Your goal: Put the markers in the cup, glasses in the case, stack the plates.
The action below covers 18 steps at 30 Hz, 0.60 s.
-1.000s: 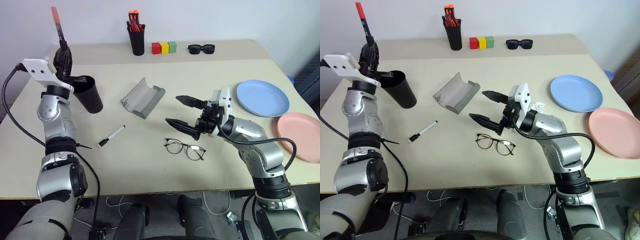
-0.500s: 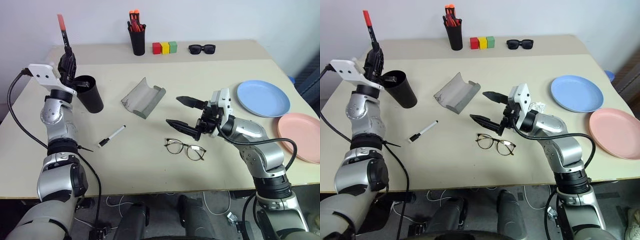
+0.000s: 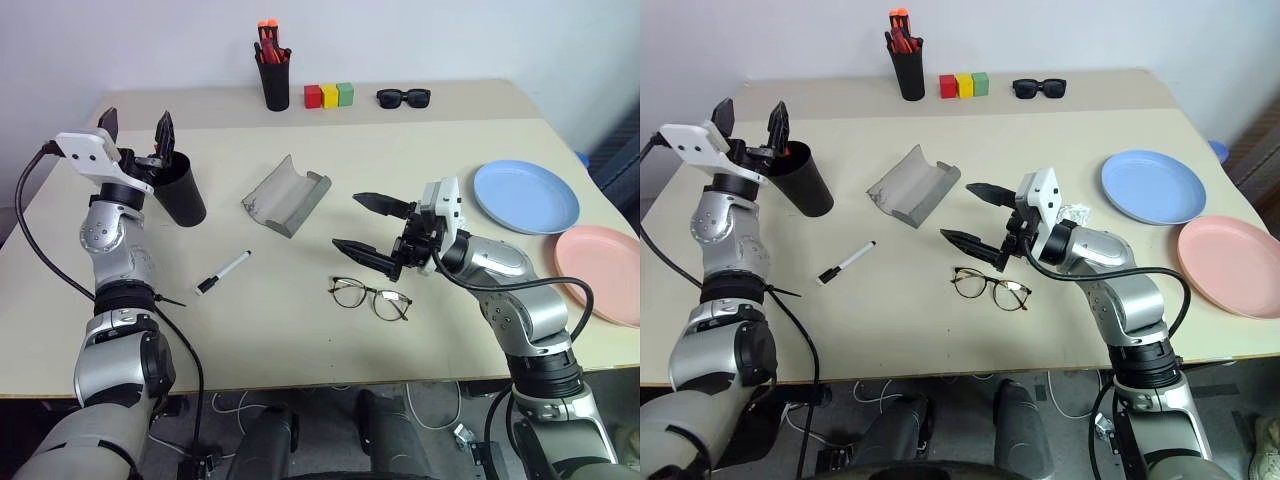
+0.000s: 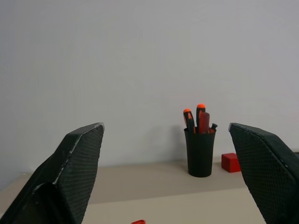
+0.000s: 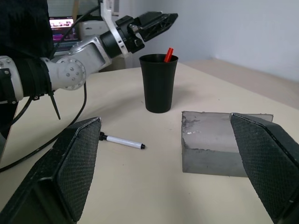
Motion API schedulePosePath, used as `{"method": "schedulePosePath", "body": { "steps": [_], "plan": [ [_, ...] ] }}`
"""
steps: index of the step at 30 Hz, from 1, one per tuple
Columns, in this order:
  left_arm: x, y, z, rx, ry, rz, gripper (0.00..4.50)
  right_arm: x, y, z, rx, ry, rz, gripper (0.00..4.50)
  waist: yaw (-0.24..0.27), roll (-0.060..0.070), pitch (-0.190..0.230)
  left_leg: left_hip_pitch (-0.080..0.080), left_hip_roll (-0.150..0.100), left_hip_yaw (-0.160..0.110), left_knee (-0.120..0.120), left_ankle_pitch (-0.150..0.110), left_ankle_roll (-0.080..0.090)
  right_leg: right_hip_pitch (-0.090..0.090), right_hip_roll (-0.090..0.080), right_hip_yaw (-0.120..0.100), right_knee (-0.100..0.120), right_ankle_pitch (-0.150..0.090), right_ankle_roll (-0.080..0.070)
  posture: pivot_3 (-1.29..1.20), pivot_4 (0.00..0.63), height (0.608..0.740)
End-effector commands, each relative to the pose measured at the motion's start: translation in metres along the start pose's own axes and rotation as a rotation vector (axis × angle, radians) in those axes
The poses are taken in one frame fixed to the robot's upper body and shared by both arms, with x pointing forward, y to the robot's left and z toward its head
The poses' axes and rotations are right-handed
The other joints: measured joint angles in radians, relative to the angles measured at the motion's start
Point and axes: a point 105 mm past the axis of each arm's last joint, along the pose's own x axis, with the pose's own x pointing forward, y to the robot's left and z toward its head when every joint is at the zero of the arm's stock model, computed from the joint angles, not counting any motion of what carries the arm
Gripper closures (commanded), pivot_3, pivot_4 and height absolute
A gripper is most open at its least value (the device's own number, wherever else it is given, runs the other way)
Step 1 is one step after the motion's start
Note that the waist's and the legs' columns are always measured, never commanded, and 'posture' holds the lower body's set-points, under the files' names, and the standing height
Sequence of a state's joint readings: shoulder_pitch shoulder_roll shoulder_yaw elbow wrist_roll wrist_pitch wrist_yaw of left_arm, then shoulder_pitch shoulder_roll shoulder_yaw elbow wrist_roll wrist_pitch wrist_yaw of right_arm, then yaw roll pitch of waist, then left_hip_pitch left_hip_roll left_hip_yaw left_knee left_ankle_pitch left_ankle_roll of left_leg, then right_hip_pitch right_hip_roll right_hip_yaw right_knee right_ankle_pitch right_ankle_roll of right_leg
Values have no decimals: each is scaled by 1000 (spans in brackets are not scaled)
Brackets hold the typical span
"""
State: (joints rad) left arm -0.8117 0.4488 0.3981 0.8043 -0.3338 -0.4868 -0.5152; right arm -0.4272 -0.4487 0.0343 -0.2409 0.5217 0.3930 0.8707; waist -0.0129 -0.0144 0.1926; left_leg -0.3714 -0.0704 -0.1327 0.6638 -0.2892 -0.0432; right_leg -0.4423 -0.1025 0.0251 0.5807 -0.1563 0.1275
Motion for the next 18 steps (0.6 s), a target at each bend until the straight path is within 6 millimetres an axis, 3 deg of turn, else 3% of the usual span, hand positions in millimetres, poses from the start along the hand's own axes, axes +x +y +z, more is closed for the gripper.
{"method": "schedulePosePath", "body": {
  "steps": [1,5,9,14,18],
  "plan": [
    [5,-14,27,-68,-62,-97,45,1,3,12,-48,-35,11,0,-1,0,0,0,0,0,0,0,0,0,0,0,0,0,0,0,150,740],
    [-13,-47,49,-273,28,-369,45,-8,1,7,-49,-9,5,0,-6,0,0,0,0,0,0,0,0,0,0,0,1,0,0,0,150,740],
    [-54,-70,52,-345,337,-644,45,-26,-1,0,-60,62,22,0,-11,1,1,0,1,0,0,-1,1,-2,0,0,2,0,0,0,150,740],
    [-105,-59,14,-164,764,-726,45,-41,-5,-14,-90,146,25,0,-8,2,1,2,1,1,-1,-1,2,0,1,0,3,-1,0,0,150,740],
    [-119,-49,-18,-88,897,-654,45,-35,-2,-13,-92,120,23,0,0,2,1,2,1,1,-1,-1,2,1,1,0,3,-1,-1,0,150,740]
  ]
}}
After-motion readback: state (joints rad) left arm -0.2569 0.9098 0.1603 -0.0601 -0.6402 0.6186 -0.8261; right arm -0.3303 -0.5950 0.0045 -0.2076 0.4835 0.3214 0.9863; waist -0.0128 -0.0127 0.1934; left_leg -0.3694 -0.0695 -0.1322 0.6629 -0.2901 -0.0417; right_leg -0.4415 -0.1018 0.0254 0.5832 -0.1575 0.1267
